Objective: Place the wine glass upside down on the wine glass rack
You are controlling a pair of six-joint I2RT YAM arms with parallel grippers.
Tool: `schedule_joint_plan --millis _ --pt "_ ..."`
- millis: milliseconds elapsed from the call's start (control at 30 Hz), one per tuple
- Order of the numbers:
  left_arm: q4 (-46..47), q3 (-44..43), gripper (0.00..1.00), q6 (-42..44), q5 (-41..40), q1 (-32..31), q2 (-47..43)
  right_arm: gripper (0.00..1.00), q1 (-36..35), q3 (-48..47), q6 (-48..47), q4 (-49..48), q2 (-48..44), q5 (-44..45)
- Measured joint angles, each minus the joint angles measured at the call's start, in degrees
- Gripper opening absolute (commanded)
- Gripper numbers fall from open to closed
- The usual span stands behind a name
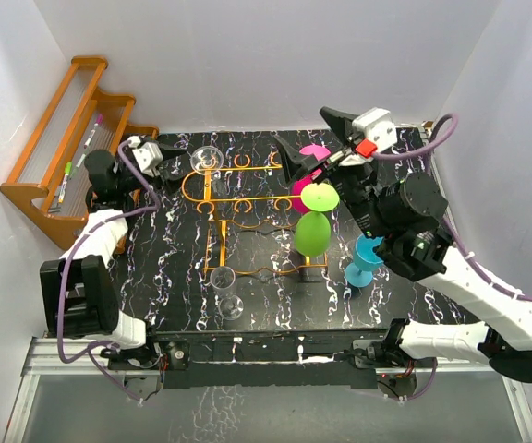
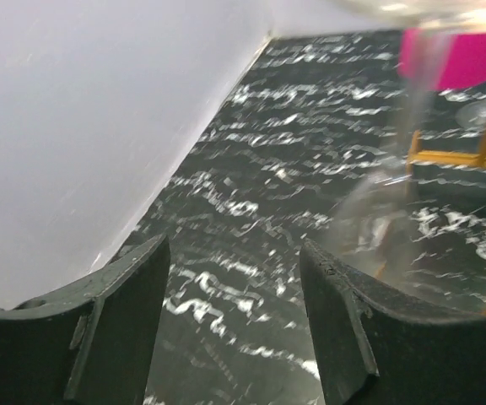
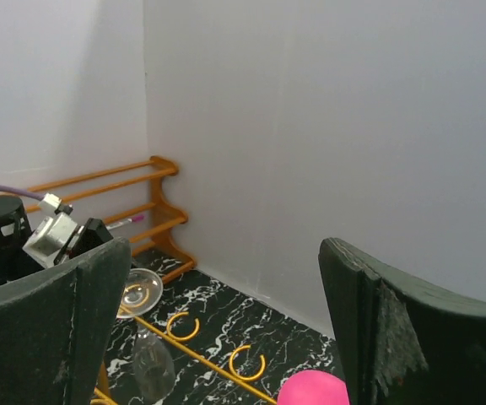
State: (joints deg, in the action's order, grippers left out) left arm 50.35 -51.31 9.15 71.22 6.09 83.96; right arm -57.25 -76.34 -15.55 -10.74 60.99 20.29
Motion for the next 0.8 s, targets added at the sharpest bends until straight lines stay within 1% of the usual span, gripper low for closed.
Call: schedule_joint_plan --millis 67,100,133,167,200,267,333,367,400,500,700,800 --pt "-12.5 -3.0 0.63 7.8 -3.0 0.2 -0.9 0.98 0.2 -3.5 -0.5 4.8 0.8 0.8" --pt "-16.8 -3.8 0.64 10.4 -4.2 0.2 -1.2 0.98 0.6 -5.5 -0.1 7.3 1.5 0.9" --pt "-22.5 -4.5 0.64 13.5 -6.1 0.2 -1.9 0.98 1.8 -8.0 0.8 10.1 2.5 0.4" --pt "-25.8 -4.5 0.65 15.3 -7.3 0.2 -2.6 0.98 4.4 -11.2 2.4 13.4 4.1 -0.8" --pt "-30.8 -4.5 0.67 17.5 -9.1 0.2 -3.7 0.98 8.8 -14.8 4.5 16.6 6.1 -3.1" --pt "-38.2 -4.5 0.69 20.3 -12.0 0.2 -6.2 0.98 21.7 -20.3 10.1 21.1 10.1 -9.1" --pt "-44.9 -4.7 0.69 22.0 -15.1 0.2 -9.2 0.98 35.9 -21.4 16.1 24.4 12.7 -14.6" --pt "-47.8 -5.0 0.69 22.4 -16.6 0.2 -10.6 0.98 40.8 -21.3 18.2 26.3 13.7 -15.6" --pt "-52.2 -6.0 0.69 22.5 -19.4 0.2 -12.3 0.98 47.1 -20.7 21.4 28.9 15.0 -15.6" --pt "-61.8 -10.2 0.68 22.2 -26.9 0.2 -15.8 0.98 50.9 -17.0 25.9 32.0 15.1 -14.6" --pt "-80.3 -19.3 0.68 20.2 -44.9 0.2 -20.8 0.98 50.1 -5.9 35.1 38.1 9.2 -8.8" --pt "-87.9 -22.0 0.66 19.5 -51.0 0.2 -21.1 0.98 49.9 -0.4 37.3 40.5 3.7 -9.0"
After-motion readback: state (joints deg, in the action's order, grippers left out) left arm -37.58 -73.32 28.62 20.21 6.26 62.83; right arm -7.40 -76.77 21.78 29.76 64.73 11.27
